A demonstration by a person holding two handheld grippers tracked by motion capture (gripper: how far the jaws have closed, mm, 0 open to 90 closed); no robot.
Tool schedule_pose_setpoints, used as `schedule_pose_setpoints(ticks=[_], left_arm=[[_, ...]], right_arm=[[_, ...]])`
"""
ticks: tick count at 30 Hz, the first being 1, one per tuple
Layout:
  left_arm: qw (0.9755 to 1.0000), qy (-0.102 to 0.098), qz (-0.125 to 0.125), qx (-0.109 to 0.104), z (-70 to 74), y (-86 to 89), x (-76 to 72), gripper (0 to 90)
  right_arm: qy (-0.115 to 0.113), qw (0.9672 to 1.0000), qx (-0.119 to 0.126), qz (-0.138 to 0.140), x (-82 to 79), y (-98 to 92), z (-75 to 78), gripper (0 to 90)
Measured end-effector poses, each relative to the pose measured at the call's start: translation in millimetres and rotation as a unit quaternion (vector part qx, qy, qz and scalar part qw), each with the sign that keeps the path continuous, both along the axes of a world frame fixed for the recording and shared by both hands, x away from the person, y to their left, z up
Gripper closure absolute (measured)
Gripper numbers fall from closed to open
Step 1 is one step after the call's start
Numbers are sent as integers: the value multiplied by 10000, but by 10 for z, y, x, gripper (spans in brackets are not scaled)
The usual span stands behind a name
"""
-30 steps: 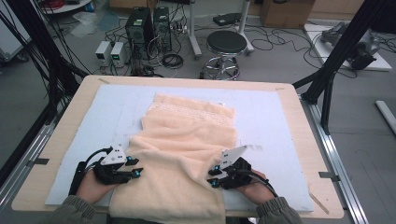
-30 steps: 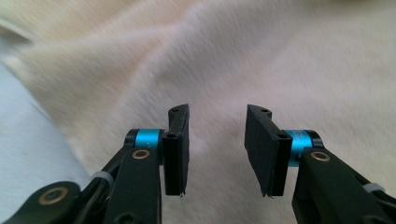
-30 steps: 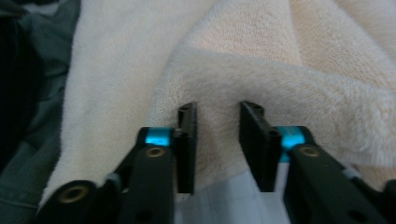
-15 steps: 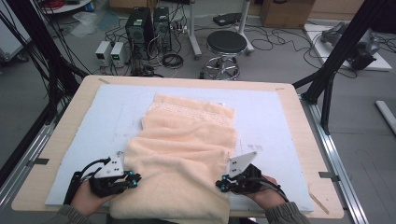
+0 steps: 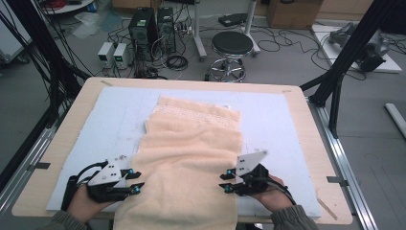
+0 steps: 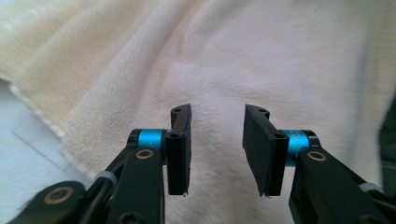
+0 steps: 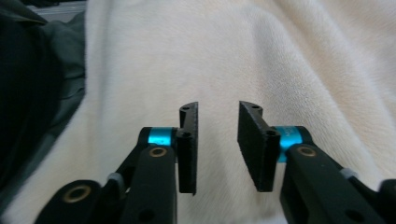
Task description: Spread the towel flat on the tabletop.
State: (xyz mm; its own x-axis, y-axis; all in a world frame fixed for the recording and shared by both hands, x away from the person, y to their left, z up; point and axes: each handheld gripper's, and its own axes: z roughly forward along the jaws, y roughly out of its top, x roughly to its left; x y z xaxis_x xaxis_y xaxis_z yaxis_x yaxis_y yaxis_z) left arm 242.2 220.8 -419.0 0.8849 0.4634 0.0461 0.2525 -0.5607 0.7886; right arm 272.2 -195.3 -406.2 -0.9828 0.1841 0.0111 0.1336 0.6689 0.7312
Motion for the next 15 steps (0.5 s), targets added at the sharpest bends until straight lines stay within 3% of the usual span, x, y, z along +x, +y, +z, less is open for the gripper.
schedule_pose_setpoints(ticks=[3, 5, 8, 10, 15], left_arm=[[9997, 221, -94, 105, -134, -84, 134, 577], [9991, 324, -216, 195, -191, -133, 194, 601], [9987, 382, -289, 164, -193, -156, 210, 724], [9985, 414, -302, 183, -179, -161, 177, 811], [9979, 506, -397, 88, -110, -75, -26, 842]], right_arm=[[203, 9994, -288, -50, 143, 119, -169, 645], [240, 9982, -547, -33, 186, 176, -243, 700], [337, 9987, -377, -31, 220, 174, -270, 836], [355, 9988, -327, 20, 208, 158, -276, 862], [405, 9985, -333, 185, 68, 111, -227, 869]])
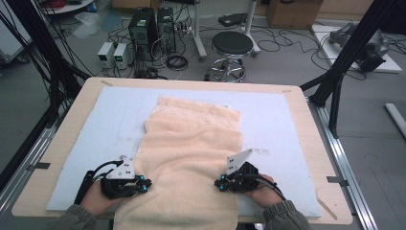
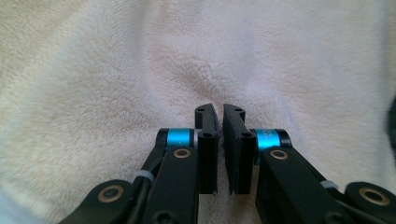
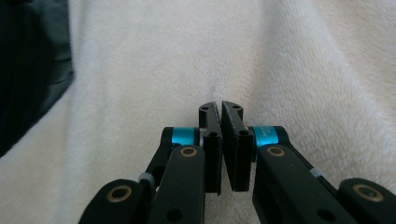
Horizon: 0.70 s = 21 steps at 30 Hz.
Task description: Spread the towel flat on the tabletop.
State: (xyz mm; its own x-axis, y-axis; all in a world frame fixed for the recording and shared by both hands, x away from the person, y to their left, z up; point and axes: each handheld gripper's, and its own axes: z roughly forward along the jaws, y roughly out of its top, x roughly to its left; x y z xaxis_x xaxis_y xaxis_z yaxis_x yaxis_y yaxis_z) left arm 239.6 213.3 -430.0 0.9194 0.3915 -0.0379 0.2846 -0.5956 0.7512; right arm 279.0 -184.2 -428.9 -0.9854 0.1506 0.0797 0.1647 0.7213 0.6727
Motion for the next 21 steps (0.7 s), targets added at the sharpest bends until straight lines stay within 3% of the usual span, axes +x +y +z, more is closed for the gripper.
schedule_pose_setpoints(ticks=[5, 8, 12, 15, 18, 20, 21], left_arm=[[9990, -196, -339, -204, 179, 72, -357, 844], [9980, -395, -344, -359, 300, 91, -419, 810], [9981, -502, -121, -343, 279, 108, -268, 713], [9986, -502, 10, -173, 152, 85, -100, 637], [9994, -338, 13, 47, 10, 56, 42, 579], [9996, -181, -98, 212, -75, 35, 80, 592], [9996, -228, -114, 118, -92, 44, 76, 611]], right_arm=[[-113, 9996, 67, 239, -316, -96, 138, 868], [-166, 9989, 293, 319, -438, -162, 276, 839], [-433, 9985, 332, 84, -400, -205, 377, 760], [-548, 9980, 233, -220, -244, -205, 318, 682], [-440, 9978, 139, -479, -52, -201, 164, 626], [-288, 9980, 23, -567, 39, -189, 66, 622], [-247, 9981, -25, -559, 67, -177, 20, 632]])
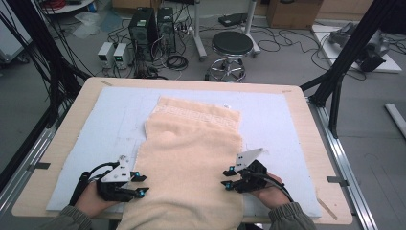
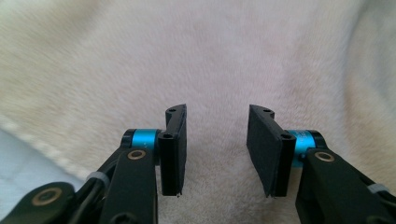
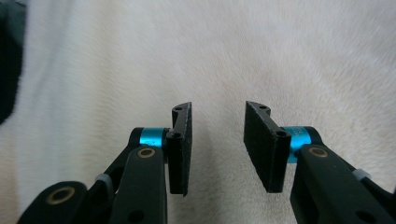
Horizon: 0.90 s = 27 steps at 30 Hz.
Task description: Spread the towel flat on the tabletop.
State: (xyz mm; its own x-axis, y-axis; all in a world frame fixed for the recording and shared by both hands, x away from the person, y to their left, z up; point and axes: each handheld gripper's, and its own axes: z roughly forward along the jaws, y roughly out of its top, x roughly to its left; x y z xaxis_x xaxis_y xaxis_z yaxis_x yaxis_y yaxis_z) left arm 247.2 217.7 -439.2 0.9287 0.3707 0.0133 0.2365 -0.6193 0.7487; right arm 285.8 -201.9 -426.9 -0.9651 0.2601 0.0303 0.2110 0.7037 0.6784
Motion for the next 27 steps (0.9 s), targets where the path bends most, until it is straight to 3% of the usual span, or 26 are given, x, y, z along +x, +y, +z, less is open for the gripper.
schedule_pose_setpoints(ticks=[1, 3, 5, 9, 14, 18, 20, 22, 25, 27], left_arm=[[10000, 55, 31, -60, -3, 4, -4, 652], [10000, 58, -7, -32, 6, 14, -15, 765], [10000, 59, -23, -5, 15, 11, -38, 821], [9999, 27, -142, 41, 89, 36, -153, 846], [9995, 91, -282, -111, 177, 106, -386, 849], [9986, 121, -474, -183, 257, 142, -517, 847], [9984, 105, -494, -256, 283, 149, -514, 834], [9987, 74, -375, -324, 282, 151, -468, 759], [9993, 30, -161, -340, 226, 122, -355, 577], [9995, 50, -158, -265, 165, 92, -267, 556]], right_arm=[[72, 9999, -75, 15, 13, 17, -42, 660], [69, 10000, -8, 28, 13, 26, -71, 752], [142, 9998, 25, 102, 12, 25, -69, 835], [112, 9997, 7, 216, -41, 29, -44, 852], [93, 9989, 6, 457, -203, 40, 28, 852], [78, 9973, 209, 704, -355, 11, 161, 809], [-8, 9980, 261, 582, -374, -33, 228, 763], [-128, 9989, 250, 376, -329, -87, 252, 705], [-171, 9997, 158, 94, -214, -131, 191, 641], [-76, 9999, 98, 2, -136, -130, 103, 634]])
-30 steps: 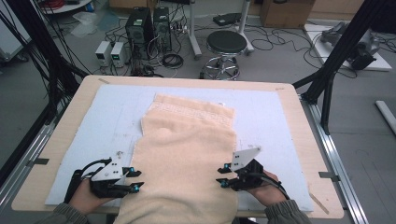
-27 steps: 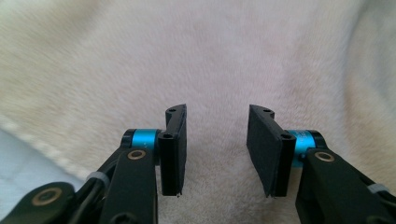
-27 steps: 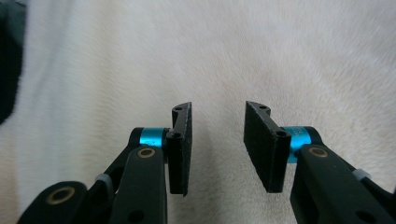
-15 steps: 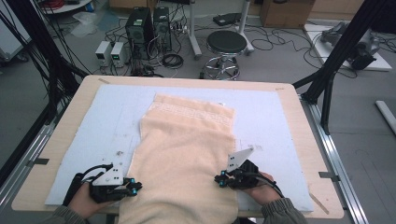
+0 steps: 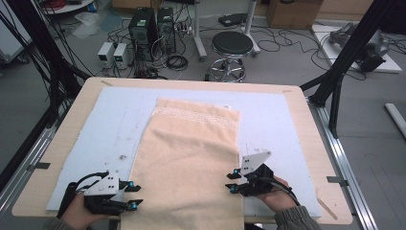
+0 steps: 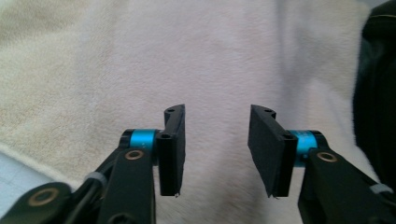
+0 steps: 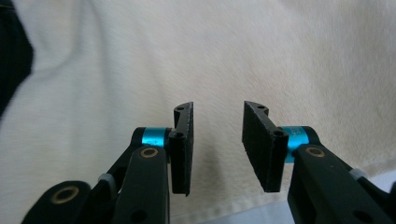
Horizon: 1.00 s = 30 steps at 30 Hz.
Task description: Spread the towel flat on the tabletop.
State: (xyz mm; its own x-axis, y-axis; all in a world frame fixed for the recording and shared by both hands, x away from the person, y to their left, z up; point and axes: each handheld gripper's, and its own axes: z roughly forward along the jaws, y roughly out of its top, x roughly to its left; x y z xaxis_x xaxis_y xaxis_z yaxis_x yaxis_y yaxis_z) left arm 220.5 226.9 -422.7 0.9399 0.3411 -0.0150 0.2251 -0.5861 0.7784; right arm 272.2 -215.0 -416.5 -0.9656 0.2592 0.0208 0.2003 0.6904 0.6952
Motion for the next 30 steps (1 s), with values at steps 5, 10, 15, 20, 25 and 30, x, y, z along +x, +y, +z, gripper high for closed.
schedule_pose_setpoints(ticks=[5, 10, 15, 20, 25, 30], left_arm=[[9993, 75, -226, 273, -151, -99, 73, 670], [9991, 123, -242, 312, -134, -95, 42, 835], [9983, 250, -439, 283, -98, -63, -110, 845], [9975, 385, -589, -16, -22, -39, -163, 836], [9995, 36, -321, -73, 12, -61, -56, 674], [9995, 39, -251, 167, -86, -91, 63, 574]], right_arm=[[147, 9998, -139, -64, 59, 31, -168, 736], [214, 9996, -152, 121, 22, 29, -161, 850], [271, 9989, -137, 347, -108, 20, -117, 847], [176, 9994, 168, 240, -132, -34, 50, 734], [-103, 9998, 129, -87, 29, -28, 161, 663], [89, 9999, -18, -74, 140, 54, 8, 614]])
